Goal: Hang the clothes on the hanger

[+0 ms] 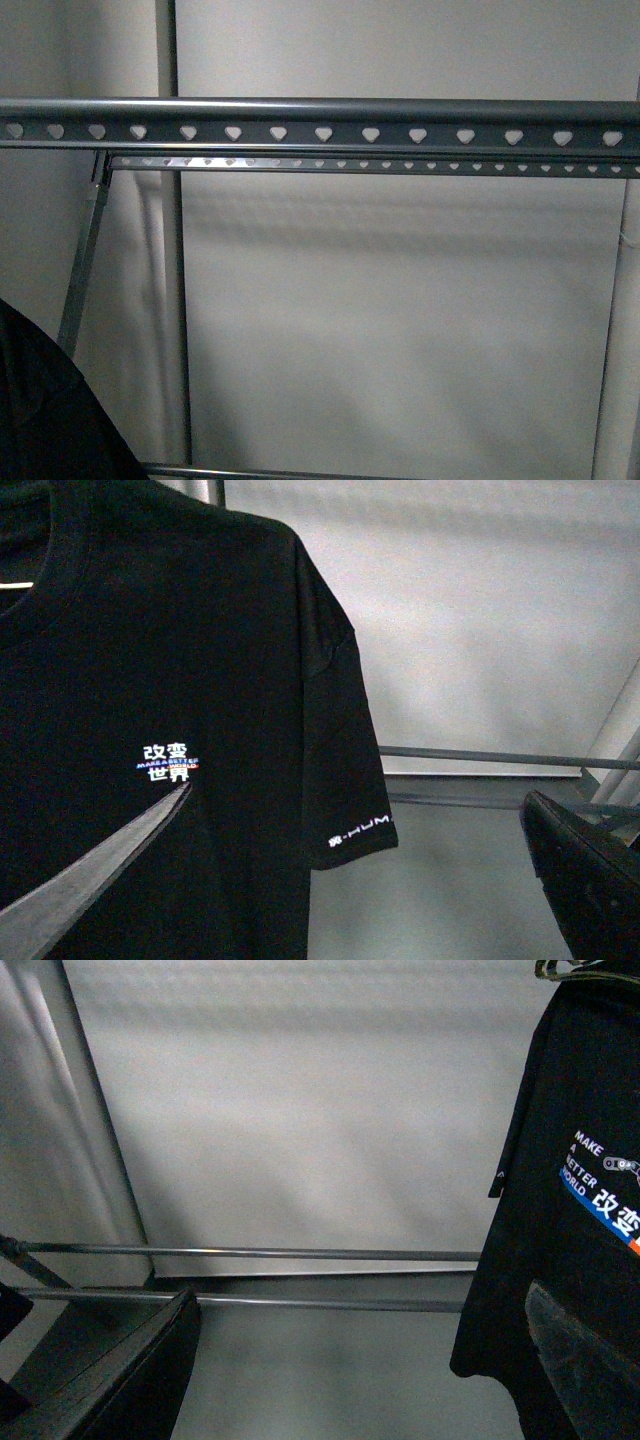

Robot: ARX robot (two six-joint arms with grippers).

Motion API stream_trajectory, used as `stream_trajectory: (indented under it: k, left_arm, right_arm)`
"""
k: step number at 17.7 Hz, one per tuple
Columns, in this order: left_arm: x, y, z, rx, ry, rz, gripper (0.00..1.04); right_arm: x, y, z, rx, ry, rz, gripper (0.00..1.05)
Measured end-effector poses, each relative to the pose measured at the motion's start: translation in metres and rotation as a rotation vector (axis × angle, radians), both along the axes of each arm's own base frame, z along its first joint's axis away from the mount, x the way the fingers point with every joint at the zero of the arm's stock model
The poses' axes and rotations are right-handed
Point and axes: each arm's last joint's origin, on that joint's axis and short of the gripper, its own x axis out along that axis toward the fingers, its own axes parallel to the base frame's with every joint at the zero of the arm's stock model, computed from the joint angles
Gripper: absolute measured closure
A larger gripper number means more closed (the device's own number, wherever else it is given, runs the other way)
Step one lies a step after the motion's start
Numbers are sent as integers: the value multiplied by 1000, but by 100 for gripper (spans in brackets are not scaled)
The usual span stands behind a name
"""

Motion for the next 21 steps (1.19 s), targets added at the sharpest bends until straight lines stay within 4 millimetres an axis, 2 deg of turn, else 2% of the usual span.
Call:
stream_trajectory:
  k: [6,7,8,10,11,13,14,16,17,21]
  left_arm:
    - [0,0,0,0,0,0,7]
    - [1,0,-1,23,17,-51,7]
    - [7,2,2,21,43,-18,7]
    - [24,6,28,-55,20,213,7]
    - [37,6,46,-119,10,318,7]
    - [79,4,75,-261,-34,511,7]
    - [99,3,80,-295,-23,564,7]
    - [148,1,74,-354,82,673,7]
    - [164,0,76,-376,83,699,7]
    - [206,-1,98,-411,9,759,7]
  right_arm:
    - [0,0,0,0,0,0,7]
    - [0,0,0,0,0,0,7]
    - [0,0,0,0,0,3,7]
    - [0,0,0,0,0,0,7]
    - [0,0,0,0,0,0,7]
    - [0,0,0,0,0,0,7]
    - [0,0,0,0,0,0,7]
    - [0,0,0,0,0,0,7]
    - [0,0,0,0,0,0,7]
    - [0,0,0,0,0,0,7]
